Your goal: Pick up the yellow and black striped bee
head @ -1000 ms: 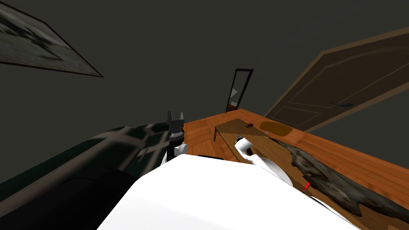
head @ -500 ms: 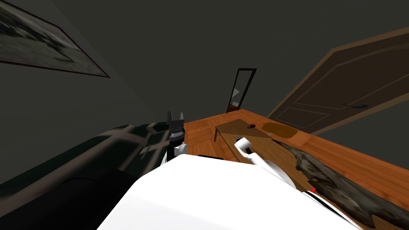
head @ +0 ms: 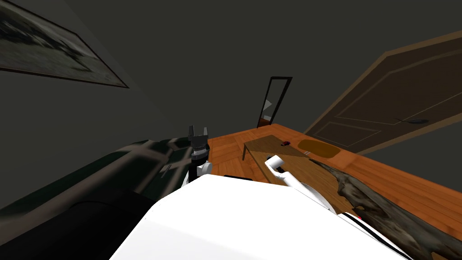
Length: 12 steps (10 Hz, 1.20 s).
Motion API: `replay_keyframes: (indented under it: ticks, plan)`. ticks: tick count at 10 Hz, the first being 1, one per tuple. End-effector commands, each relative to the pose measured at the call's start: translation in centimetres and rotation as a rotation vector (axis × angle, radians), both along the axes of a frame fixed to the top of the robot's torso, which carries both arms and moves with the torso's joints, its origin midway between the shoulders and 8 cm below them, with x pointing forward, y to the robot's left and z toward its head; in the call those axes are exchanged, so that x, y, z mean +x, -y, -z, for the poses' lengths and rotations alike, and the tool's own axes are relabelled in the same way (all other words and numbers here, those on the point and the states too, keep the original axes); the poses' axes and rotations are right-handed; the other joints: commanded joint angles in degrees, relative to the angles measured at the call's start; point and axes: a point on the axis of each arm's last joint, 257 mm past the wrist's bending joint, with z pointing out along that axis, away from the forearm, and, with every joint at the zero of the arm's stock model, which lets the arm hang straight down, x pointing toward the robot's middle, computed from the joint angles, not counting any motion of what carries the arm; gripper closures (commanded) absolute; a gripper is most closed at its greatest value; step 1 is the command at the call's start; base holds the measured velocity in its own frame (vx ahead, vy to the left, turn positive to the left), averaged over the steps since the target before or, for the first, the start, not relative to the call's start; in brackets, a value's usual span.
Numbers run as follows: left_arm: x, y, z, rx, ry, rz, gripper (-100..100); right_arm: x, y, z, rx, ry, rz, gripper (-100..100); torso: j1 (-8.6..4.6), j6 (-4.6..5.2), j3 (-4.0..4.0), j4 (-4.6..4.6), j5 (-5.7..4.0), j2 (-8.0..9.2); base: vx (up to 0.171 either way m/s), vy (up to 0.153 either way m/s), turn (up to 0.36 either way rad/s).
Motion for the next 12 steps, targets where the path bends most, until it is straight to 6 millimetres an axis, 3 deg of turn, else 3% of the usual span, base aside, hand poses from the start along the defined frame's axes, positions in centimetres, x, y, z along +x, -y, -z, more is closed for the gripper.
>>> replay_keyframes:
  ticks: [1,12]
  plan:
    - [0.0,0.0,0.0,0.0,0.0,0.0,0,-0.4,-0.3,0.8,0.037,-0.02,0.02,-100,0.0,0.0,0.0,0.0,0.0,0.0,0.005,-0.009,0.039]
    - [0.0,0.0,0.0,0.0,0.0,0.0,0,-4.7,-3.3,5.3,0.265,-0.191,0.175,-100,-0.06,0.02,-0.03,-0.01,-0.01,-0.05,0.012,-0.014,0.043]
